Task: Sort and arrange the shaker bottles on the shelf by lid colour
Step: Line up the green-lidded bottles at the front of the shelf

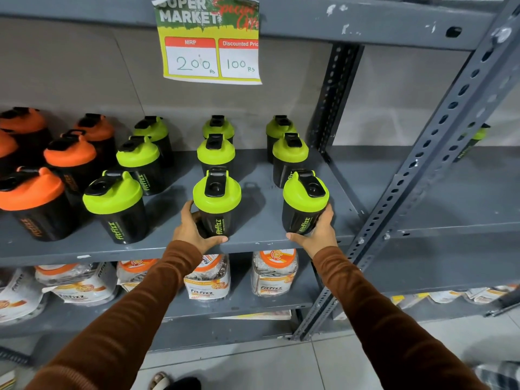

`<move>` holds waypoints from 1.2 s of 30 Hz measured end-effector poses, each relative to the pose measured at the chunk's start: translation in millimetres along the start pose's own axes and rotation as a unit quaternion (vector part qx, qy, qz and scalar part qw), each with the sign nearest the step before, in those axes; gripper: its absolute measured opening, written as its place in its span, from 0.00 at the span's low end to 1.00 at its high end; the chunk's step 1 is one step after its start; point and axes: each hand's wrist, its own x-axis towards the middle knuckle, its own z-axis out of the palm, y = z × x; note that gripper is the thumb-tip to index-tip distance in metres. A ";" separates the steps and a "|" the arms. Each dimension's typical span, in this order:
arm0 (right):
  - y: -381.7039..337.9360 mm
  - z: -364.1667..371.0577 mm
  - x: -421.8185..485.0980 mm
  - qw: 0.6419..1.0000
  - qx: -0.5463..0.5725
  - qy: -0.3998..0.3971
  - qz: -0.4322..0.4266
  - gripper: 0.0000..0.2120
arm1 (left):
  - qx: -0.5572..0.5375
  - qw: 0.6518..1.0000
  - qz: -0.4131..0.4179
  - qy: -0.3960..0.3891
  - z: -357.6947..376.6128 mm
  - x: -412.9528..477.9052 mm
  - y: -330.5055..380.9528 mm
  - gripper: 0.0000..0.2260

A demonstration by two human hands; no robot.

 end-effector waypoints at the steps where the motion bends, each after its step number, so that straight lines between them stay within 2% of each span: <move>1: 0.7 -0.6 0.3 1.000 0.000 -0.001 0.000 0.52 | 0.003 1.000 0.000 0.001 -0.4 -0.4 0.2 0.47; 23: -0.6 -2.3 0.0 1.000 0.007 0.002 -0.006 0.47 | 0.000 1.000 0.019 -0.003 -0.8 3.0 -4.9 0.45; 27: 1.6 -1.3 0.4 1.000 0.016 0.005 -0.018 0.50 | -0.002 1.000 0.027 -0.006 -1.0 4.7 -6.8 0.45; 29: 4.1 2.3 -3.6 0.998 0.048 0.024 -0.031 0.55 | -0.001 0.999 0.036 -0.009 -1.2 4.7 -7.5 0.46; 31: 2.8 11.0 -15.7 0.993 0.083 0.077 -0.031 0.56 | -0.005 0.999 0.049 -0.017 -1.3 5.7 -10.8 0.48; 34: -2.4 34.2 -45.3 0.977 0.051 0.187 -0.091 0.48 | -0.034 0.996 0.078 -0.038 -3.6 6.7 -23.8 0.52; 36: -11.0 53.5 -66.0 0.960 0.030 0.215 -0.178 0.37 | -0.043 0.993 0.105 -0.037 -8.8 0.1 -36.1 0.48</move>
